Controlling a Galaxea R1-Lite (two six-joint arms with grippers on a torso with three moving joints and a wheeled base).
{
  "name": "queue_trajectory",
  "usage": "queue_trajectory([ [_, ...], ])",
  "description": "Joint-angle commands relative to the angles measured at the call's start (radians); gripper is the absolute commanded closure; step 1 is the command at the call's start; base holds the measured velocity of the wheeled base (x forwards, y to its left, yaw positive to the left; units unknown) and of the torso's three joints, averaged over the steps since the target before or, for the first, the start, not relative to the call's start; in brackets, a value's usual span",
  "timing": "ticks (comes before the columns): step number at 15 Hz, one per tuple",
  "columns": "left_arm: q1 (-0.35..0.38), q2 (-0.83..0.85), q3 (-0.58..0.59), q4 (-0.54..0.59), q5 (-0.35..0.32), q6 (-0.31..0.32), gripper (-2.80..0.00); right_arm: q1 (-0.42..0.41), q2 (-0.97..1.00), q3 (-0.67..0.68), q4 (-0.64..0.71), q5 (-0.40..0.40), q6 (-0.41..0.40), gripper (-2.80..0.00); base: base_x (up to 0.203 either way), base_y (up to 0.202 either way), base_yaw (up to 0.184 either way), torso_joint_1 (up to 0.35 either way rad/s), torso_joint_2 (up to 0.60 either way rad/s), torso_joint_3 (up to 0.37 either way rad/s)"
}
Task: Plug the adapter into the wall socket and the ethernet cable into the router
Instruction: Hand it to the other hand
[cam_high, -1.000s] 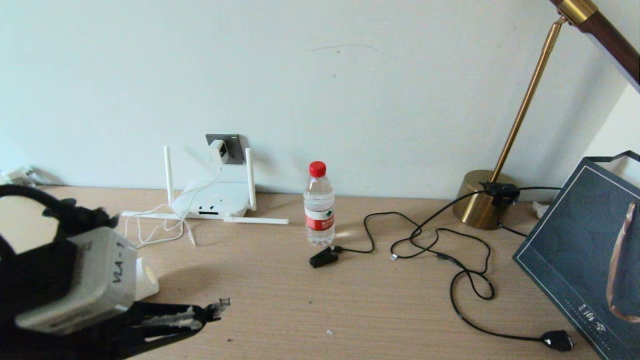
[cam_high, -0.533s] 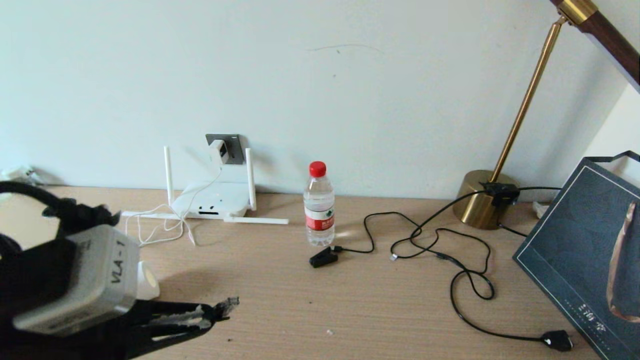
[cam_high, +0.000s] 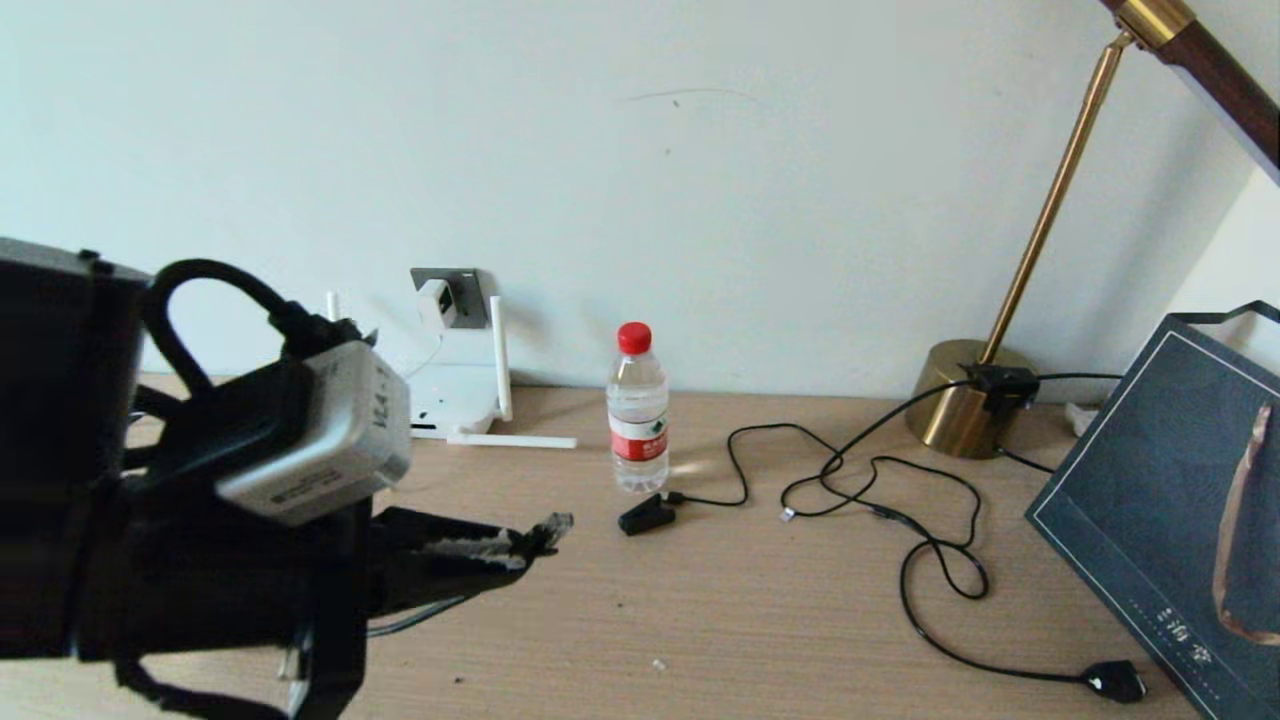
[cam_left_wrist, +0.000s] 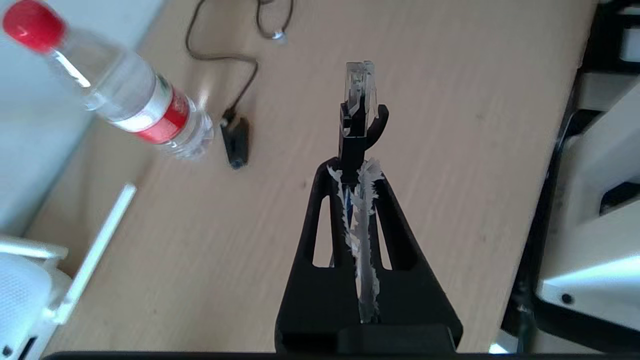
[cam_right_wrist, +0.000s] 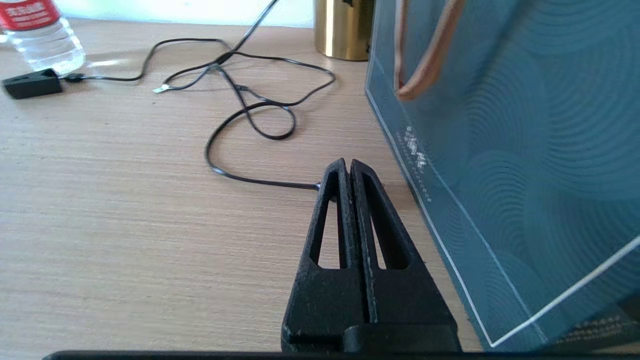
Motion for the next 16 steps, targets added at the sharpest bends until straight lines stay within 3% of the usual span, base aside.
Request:
queue_trajectory([
  [1, 0.017, 0.043, 0.04, -0.005, 0.039, 0.005, 0.0, 0.0, 0.001, 0.0, 0.001, 0.001, 0.001, 0.0, 0.0, 0.0, 0.0, 0.0, 0.0, 0.0],
  [3, 0.028, 0.054, 0.076, -0.007, 0.114, -0.001, 0.0, 0.0, 0.001, 0.0, 0.0, 0.001, 0.001, 0.0, 0.0, 0.0, 0.0, 0.0, 0.0, 0.0],
  [11, 0.131, 0.292, -0.025, -0.221, 0.103, 0.013, 0.0, 0.001, 0.001, 0.0, -0.003, -0.001, -0.002, 0.0, 0.0, 0.0, 0.0, 0.0, 0.0, 0.0],
  [16, 0.14, 0.268, -0.022, -0.25, 0.107, 0.032, 0.0, 0.0, 0.014, -0.062, 0.016, 0.001, 0.026, 0.0, 0.0, 0.0, 0.0, 0.0, 0.0, 0.0],
])
